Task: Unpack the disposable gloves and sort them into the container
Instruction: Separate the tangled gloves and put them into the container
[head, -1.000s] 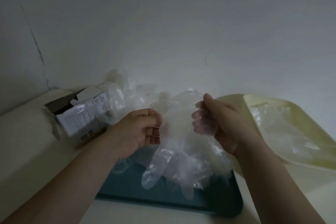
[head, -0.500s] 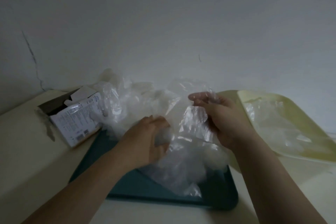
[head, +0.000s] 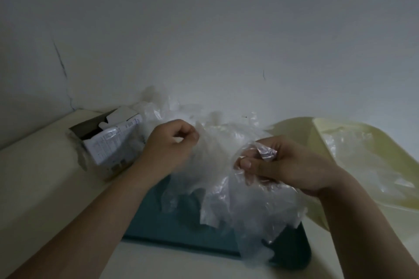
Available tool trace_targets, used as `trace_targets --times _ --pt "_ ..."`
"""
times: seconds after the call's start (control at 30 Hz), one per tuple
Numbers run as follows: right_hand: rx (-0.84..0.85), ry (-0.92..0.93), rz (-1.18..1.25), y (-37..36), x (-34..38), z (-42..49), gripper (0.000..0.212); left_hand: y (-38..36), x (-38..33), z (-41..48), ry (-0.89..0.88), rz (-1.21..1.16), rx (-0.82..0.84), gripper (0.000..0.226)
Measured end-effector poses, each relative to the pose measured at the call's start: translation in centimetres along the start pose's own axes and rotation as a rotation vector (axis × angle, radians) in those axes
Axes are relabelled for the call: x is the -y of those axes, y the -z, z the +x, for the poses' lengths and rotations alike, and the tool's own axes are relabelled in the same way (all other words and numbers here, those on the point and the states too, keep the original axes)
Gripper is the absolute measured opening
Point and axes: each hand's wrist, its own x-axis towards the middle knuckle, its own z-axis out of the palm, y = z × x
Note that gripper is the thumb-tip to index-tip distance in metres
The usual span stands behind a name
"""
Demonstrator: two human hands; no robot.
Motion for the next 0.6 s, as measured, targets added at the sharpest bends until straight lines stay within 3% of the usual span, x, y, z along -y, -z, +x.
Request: trace_targets --times 0.17,0.3,0.47,0.6 --pt "-0.039 0.075 0.037 -0.2 -0.6 0.4 0.018 1.4 -1.5 0.2 0.207 -0.443 -0.041 0.021" --pt "0.049 0.137 -0.06 0.1 0.0 0.3 0.014 0.8 -1.0 -0.3 0.12 -0.228 0.046 0.005" --pt "0.196 0.047 -0.215 0.3 0.9 -0.2 0.013 0.0 0.6 -0.3 0.088 0.088 0.365 0.049" --pt "0.162 0.065 -0.229 -0.2 1.0 0.0 0.014 -0.8 1.4 -0.6 -0.013 0.193 0.296 0.021"
